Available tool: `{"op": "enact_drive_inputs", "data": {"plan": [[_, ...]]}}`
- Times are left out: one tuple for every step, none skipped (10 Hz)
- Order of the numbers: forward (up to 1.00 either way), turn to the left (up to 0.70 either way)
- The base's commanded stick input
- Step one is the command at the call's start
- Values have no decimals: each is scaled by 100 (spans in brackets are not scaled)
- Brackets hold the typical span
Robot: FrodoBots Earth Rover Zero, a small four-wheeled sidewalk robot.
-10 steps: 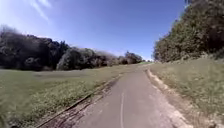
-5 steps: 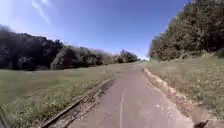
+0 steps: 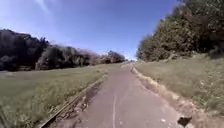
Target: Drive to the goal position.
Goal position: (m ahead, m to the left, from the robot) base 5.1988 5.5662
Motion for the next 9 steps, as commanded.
{"op": "enact_drive_inputs", "data": {"plan": [[85,0],[85,0],[85,0],[85,0],[85,0],[85,0],[85,0],[85,0],[85,0]]}}
